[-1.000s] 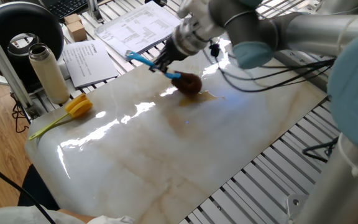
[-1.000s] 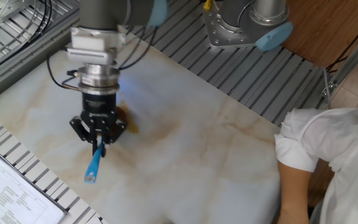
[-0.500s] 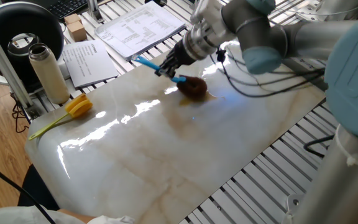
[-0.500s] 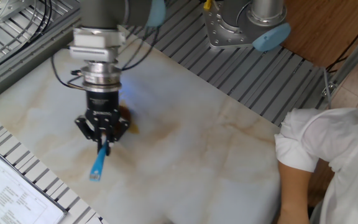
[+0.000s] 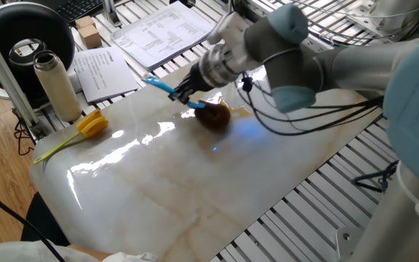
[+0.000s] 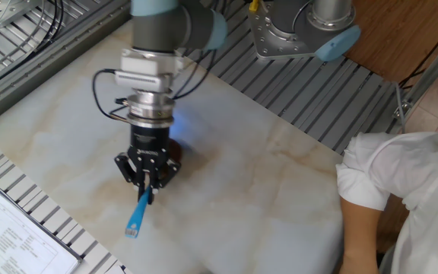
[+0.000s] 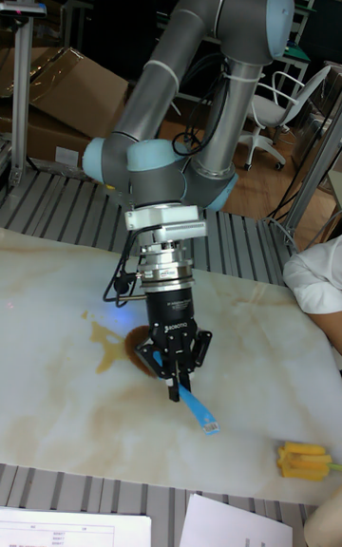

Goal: Scrub the table with a brush

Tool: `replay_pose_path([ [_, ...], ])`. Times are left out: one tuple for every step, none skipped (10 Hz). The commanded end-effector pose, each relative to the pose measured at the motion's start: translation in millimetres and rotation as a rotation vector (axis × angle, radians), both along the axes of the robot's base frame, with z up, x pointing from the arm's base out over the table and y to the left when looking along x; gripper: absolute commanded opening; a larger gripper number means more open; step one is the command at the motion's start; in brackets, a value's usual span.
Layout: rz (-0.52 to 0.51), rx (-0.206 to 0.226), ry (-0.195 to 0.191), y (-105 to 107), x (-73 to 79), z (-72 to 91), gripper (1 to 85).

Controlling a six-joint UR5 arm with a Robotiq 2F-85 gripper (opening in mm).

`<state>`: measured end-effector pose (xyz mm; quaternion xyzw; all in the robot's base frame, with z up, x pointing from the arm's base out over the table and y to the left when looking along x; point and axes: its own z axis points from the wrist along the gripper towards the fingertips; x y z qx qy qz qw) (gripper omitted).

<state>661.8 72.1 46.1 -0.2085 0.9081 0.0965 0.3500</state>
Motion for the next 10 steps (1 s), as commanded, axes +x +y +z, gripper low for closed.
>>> replay_pose_path([
  [-0.003, -0.021, 0.002, -12.2, 5.4, 12.0, 1.3],
  [0.039, -0.033, 0.000, -28.9, 5.2, 14.3, 1.3],
  [0.079, -0.042, -0.001, -46.2, 4.8, 15.3, 1.3],
  [0.118, -0.057, -0.008, -62.9, 4.9, 14.7, 1.3],
  [0.163, -0.086, -0.023, -81.7, 5.3, 14.2, 1.3],
  [0.202, -0.125, -0.047, -96.2, 8.9, 12.9, 1.3],
  [0.211, -0.136, -0.068, -100.6, 12.7, 11.1, 1.3],
  [0.189, -0.116, -0.069, -94.0, 12.2, 8.3, 1.3],
  [0.160, -0.098, -0.066, -84.4, 8.4, 5.8, 1.3],
  [0.135, -0.081, -0.065, -75.7, 4.2, 4.0, 1.3],
])
